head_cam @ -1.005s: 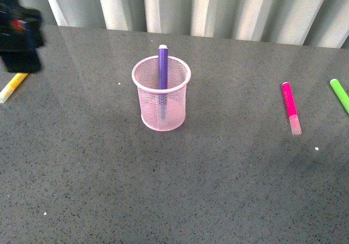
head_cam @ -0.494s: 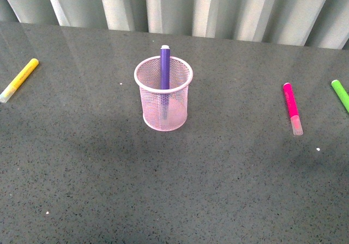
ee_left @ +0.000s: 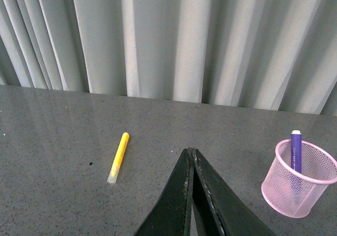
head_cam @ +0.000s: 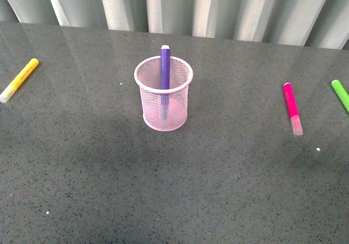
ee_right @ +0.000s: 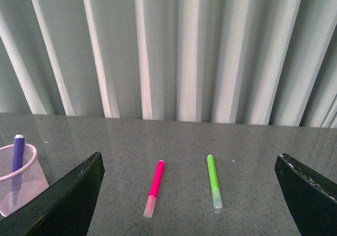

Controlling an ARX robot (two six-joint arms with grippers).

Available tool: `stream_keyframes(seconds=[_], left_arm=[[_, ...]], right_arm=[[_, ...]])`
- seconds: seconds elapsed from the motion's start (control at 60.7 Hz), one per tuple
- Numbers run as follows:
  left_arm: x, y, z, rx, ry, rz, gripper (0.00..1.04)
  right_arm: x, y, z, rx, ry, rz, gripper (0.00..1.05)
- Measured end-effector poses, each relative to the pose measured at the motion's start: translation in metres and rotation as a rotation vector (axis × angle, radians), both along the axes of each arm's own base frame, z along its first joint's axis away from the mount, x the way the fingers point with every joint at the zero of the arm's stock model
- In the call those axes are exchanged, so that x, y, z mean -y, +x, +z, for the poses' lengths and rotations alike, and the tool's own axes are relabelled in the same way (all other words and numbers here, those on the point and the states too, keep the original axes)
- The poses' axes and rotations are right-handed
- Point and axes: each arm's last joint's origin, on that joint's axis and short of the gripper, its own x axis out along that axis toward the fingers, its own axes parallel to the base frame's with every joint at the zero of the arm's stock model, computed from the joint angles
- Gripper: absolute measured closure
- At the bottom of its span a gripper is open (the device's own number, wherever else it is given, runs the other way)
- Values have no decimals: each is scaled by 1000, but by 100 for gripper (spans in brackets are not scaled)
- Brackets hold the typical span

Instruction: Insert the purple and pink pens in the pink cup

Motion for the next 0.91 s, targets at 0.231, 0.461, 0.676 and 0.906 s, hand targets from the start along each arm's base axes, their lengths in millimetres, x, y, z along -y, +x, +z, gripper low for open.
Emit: stream_keyframes(seconds=[0.231,0.461,0.676,0.906], left_arm=[[0,-8,2,7,0,0,101],[0,-15,2,9,0,0,101],[0,-20,2,10,0,0,101],[0,-32,-2,-10,0,-1,101]], right_arm=[[0,0,0,0,0,0,7],[0,0,0,0,0,0,7],[0,0,0,0,0,0,7],[0,0,0,0,0,0,7]])
